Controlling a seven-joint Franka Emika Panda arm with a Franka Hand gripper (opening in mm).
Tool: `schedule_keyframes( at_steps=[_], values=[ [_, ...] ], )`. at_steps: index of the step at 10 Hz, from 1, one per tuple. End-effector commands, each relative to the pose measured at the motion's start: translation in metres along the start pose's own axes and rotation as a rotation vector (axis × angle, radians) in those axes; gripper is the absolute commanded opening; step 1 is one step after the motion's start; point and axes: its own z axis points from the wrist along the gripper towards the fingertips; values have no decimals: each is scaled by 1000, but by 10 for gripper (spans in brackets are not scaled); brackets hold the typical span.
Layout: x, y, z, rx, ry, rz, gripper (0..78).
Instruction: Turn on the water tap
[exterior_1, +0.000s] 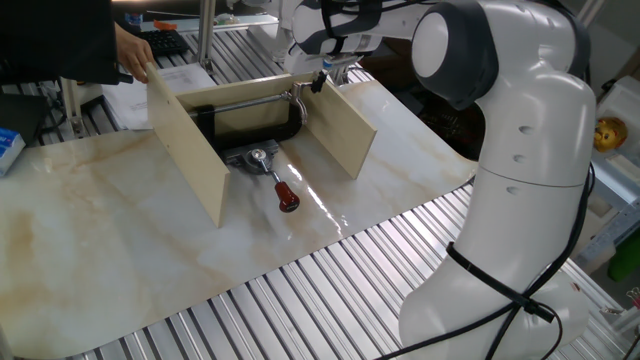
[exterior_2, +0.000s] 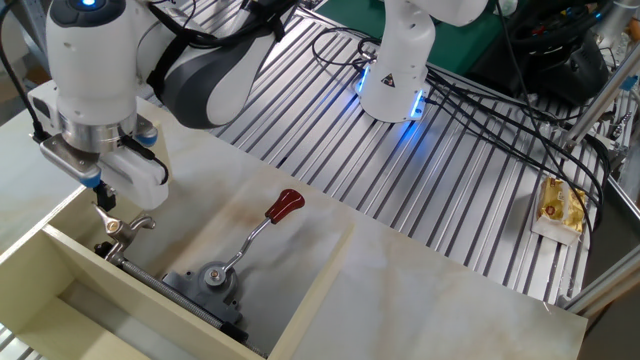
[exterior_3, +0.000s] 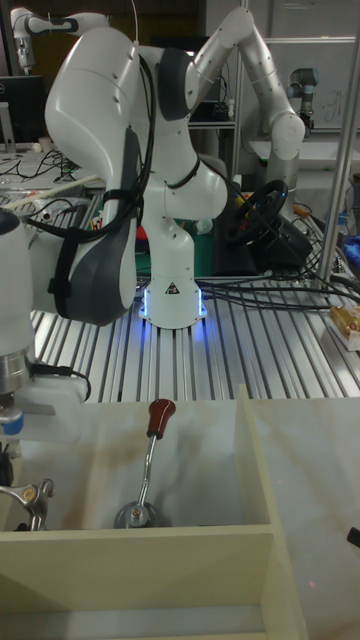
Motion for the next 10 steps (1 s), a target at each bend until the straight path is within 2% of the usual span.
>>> schedule_keyframes(
  at_steps=[1, 10],
  values=[
    [-2, 0, -1, 1, -13, 4, 0],
    [-10, 0, 3, 0, -20, -1, 0]
  ],
)
